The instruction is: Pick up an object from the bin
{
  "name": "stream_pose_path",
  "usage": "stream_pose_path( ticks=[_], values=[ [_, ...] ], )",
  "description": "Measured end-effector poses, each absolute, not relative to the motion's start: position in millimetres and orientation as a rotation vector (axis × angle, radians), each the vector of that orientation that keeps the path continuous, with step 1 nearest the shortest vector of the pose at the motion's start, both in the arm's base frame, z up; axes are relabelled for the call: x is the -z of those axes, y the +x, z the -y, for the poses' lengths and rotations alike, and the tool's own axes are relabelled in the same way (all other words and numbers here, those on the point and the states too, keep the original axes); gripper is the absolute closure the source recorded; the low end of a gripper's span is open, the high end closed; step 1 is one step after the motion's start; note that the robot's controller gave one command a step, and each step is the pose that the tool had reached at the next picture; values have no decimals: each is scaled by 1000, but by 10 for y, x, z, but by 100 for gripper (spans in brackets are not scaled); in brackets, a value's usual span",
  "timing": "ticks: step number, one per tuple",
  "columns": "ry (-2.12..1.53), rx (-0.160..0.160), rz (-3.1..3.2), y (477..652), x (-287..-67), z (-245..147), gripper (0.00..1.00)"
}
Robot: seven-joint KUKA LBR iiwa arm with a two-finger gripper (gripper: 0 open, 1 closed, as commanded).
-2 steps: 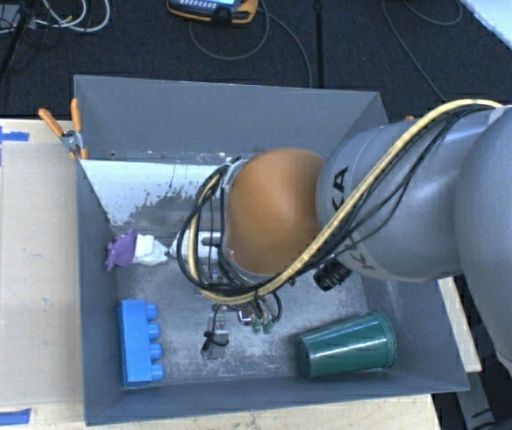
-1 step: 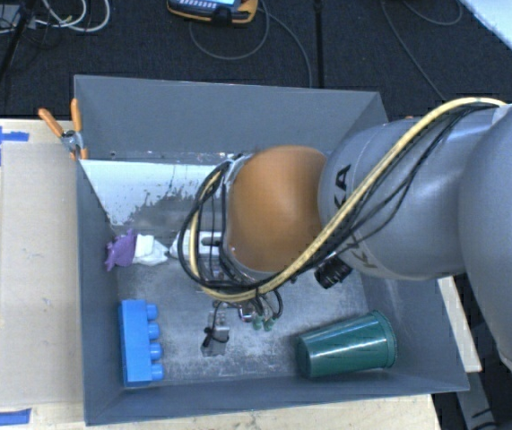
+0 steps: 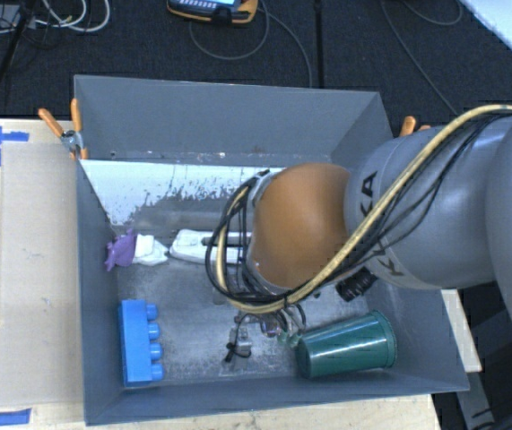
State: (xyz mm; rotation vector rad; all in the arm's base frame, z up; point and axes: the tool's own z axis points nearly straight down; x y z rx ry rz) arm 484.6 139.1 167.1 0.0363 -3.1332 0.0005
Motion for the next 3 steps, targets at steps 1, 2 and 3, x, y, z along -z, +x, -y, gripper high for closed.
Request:
stream_pose_path(
  ticks=[1, 2, 3],
  values=[
    [3, -6, 3135, 4814, -1417, -1239, 0],
    [214, 3, 3122, 5069, -1528, -957, 0],
    [564, -5, 3086, 5159, -1608, -638, 0]
  ],
)
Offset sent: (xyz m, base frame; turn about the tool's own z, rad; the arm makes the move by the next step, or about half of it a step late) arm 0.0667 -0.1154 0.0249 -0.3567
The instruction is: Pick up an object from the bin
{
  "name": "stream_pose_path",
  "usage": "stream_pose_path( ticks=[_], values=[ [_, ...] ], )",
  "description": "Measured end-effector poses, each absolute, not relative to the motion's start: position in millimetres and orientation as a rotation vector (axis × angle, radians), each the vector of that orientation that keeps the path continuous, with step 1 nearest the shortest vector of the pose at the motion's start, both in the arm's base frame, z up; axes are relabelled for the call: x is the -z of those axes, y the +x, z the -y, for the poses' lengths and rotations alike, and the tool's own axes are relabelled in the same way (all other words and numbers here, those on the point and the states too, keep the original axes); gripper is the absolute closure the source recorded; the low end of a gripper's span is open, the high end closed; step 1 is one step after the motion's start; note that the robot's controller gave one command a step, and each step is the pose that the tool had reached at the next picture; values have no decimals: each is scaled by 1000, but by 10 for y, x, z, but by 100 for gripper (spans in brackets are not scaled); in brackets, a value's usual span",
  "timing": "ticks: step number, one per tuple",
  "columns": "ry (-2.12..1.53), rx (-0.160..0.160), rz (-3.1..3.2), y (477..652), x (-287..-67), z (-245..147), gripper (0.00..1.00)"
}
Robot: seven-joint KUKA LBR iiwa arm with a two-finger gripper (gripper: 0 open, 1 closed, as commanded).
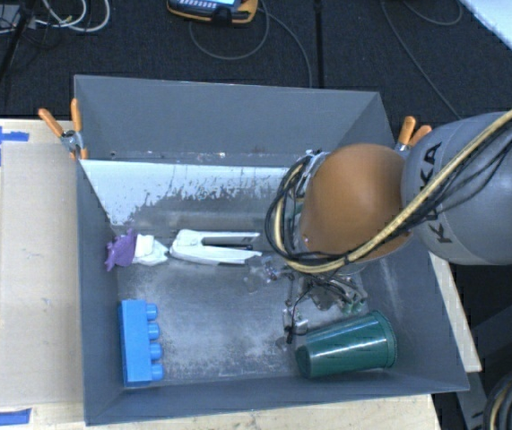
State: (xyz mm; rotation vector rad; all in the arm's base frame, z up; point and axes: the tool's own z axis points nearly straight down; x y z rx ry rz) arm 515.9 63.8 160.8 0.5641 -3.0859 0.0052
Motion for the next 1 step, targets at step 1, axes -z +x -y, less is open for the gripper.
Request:
stream_pose_path(
  ticks=[1],
  values=[
    [363, 2, 3114, 4951, -1298, -488, 0]
  ],
)
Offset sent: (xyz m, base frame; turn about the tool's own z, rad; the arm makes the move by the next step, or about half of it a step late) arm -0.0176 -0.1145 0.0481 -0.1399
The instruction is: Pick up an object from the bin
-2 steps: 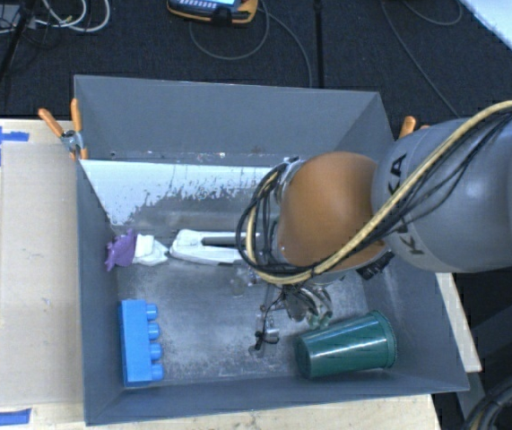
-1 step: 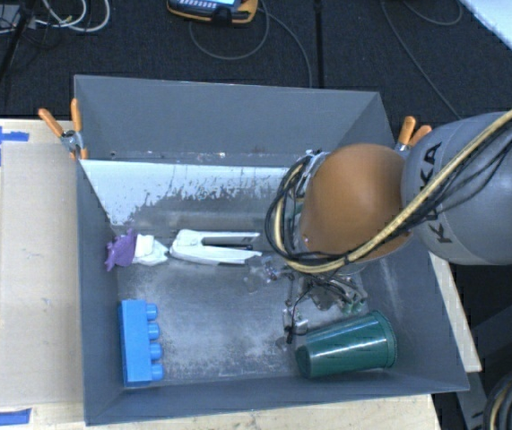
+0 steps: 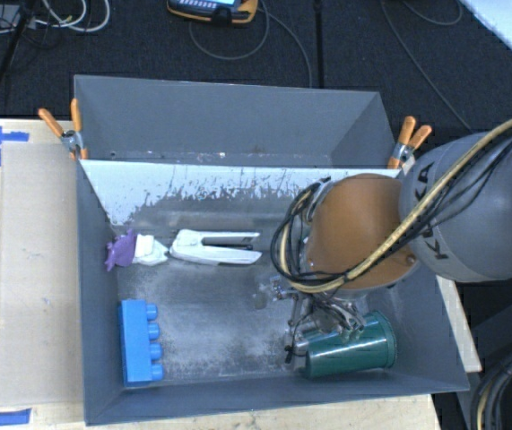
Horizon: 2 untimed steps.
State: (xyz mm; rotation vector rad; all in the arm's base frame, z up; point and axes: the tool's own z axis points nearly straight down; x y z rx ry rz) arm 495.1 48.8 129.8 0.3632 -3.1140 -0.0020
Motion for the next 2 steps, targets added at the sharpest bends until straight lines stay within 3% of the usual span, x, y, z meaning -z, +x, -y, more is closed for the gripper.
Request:
stream_pose_path(
  ticks=[1, 2],
  values=[
    [165, 1, 3117, 4891, -1335, -199, 0],
    [396, -2, 3109, 4842, -1571, -24, 0]
  ],
)
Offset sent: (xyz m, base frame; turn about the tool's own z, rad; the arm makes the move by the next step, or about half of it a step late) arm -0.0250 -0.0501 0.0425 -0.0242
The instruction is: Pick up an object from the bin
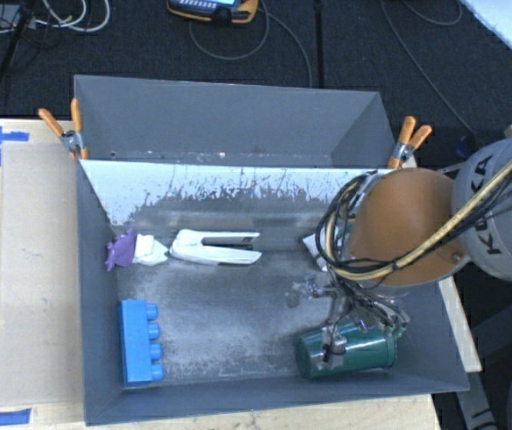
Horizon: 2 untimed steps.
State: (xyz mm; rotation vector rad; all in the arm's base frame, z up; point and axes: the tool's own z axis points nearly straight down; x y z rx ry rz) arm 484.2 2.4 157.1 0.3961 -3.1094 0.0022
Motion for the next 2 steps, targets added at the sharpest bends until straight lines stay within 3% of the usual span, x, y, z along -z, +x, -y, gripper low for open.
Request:
stream_pose_path(
  ticks=[2],
  values=[
    [673, 3, 3055, 4822, -1261, 191, 0]
  ],
)
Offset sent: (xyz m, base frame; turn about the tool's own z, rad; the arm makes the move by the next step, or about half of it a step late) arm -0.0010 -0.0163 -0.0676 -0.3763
